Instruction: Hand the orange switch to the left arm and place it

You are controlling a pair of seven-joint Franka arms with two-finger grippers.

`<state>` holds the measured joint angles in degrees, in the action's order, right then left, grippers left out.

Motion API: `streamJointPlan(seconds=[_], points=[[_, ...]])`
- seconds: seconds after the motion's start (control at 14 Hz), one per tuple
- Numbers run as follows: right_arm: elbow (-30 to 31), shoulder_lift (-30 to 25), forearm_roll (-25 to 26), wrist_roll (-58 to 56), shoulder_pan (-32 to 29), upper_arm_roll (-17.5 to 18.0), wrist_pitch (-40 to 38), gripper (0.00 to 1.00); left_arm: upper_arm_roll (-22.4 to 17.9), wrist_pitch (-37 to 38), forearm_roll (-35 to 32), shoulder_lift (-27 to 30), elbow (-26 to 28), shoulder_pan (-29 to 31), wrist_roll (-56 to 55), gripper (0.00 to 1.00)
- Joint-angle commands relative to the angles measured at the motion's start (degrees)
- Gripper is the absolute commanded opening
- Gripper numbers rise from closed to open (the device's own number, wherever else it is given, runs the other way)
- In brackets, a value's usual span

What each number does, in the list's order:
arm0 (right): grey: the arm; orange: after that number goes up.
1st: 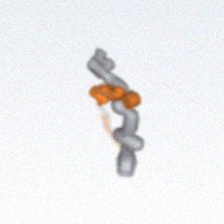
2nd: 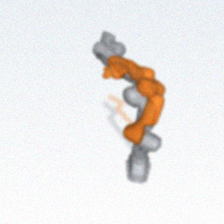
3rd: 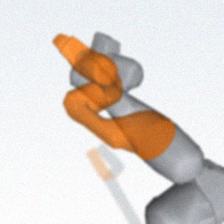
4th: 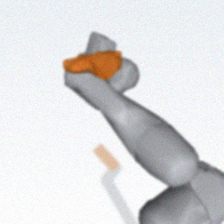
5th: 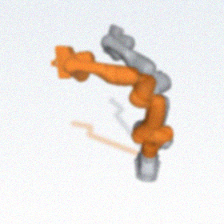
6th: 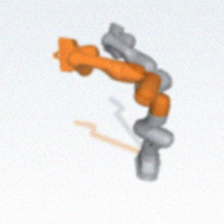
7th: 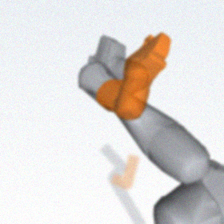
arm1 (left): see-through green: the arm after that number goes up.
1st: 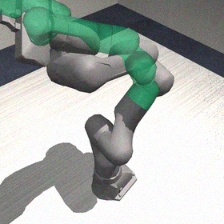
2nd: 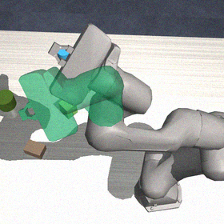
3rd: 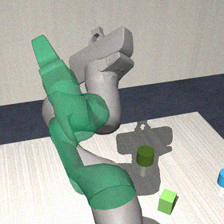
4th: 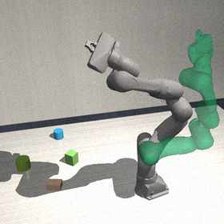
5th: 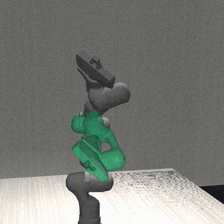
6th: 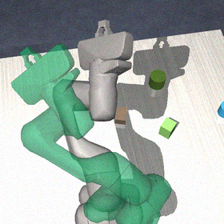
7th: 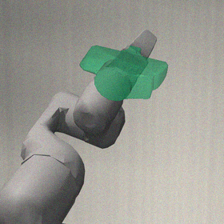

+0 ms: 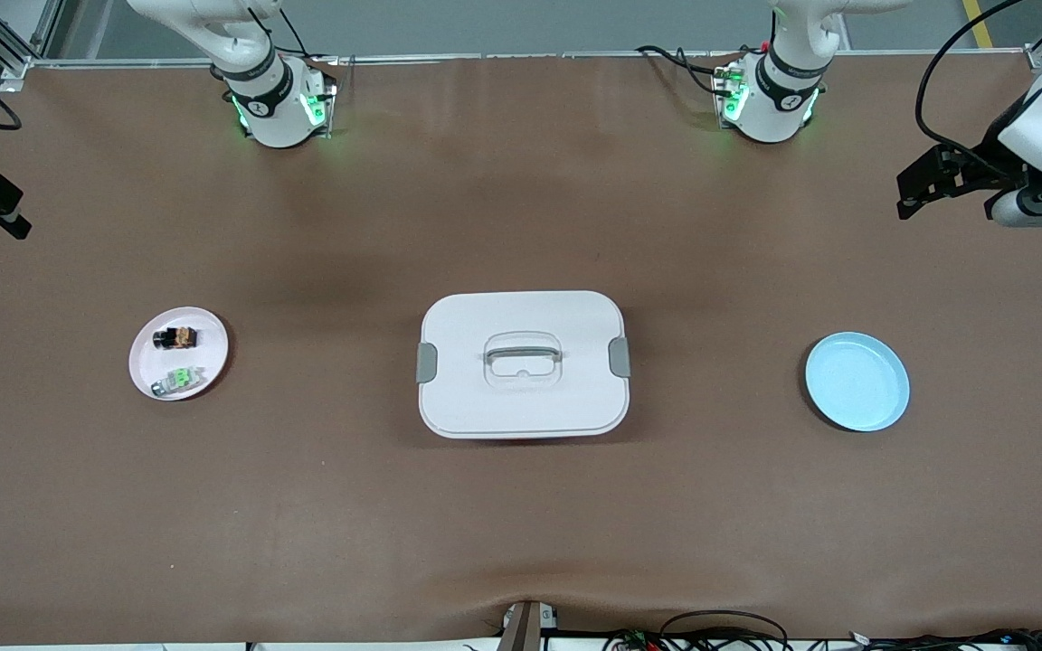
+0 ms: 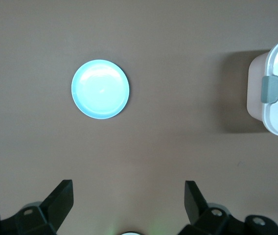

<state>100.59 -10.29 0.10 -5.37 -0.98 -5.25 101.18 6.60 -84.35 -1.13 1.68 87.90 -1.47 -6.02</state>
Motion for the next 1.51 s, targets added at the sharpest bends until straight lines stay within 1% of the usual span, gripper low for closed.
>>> streamJointPlan(seconds=[0.0, 0.14, 0.36, 0.57, 0.65, 0.86, 1.08, 1.15, 1.29, 1.43], points=[[-0.7, -0.5, 0.2, 0.0, 0.3, -0.5, -1.5, 1.0, 0.0, 0.9, 0.8, 0.3, 0.3, 0.0, 0.7, 1.0], [-1.4, -0.3, 0.2, 0.1, 0.4, -0.6, -2.1, 1.0, 0.0, 0.7, 0.7, 0.0, 0.3, 0.0, 0.7, 1.0], [-1.2, 1.6, 0.2, 0.2, 0.3, -0.5, -5.0, 1.0, 0.0, 0.5, 0.7, -0.1, 0.7, 0.1, 0.8, 1.0], [-0.7, 4.4, 0.3, 0.1, 0.1, -0.6, -4.7, 1.0, 0.0, 0.5, 0.7, -0.1, 0.9, 0.2, 0.9, 1.0], [0.4, 5.0, 0.8, 0.0, 0.0, -0.6, -4.3, 1.0, 0.0, 0.5, 0.7, 0.0, 1.0, 0.1, 0.8, 1.0], [4.9, 6.2, 2.5, -0.1, -0.3, -0.6, -0.2, 1.0, 0.0, 0.5, 0.7, 0.0, 1.1, 0.2, 0.9, 1.0], [11.7, 6.3, 2.7, -0.7, -1.7, -0.6, 7.5, 1.0, 0.0, 0.1, 0.7, 0.1, 1.5, 0.0, 0.8, 1.0], [13.3, 7.0, 2.7, -2.8, -2.2, -0.6, 9.8, 1.0, 0.0, 0.1, 0.7, 0.2, 1.7, 0.0, 0.8, 1.0], [14.2, 10.2, 2.7, -6.6, -3.8, -0.6, 11.9, 1.0, 0.0, 0.1, 0.7, 0.3, 1.7, 0.0, 0.9, 1.0], [14.2, 13.2, 2.7, -6.8, -4.3, -0.6, 12.5, 1.0, 0.0, 0.1, 0.7, 0.3, 2.0, 0.0, 0.9, 1.0]])
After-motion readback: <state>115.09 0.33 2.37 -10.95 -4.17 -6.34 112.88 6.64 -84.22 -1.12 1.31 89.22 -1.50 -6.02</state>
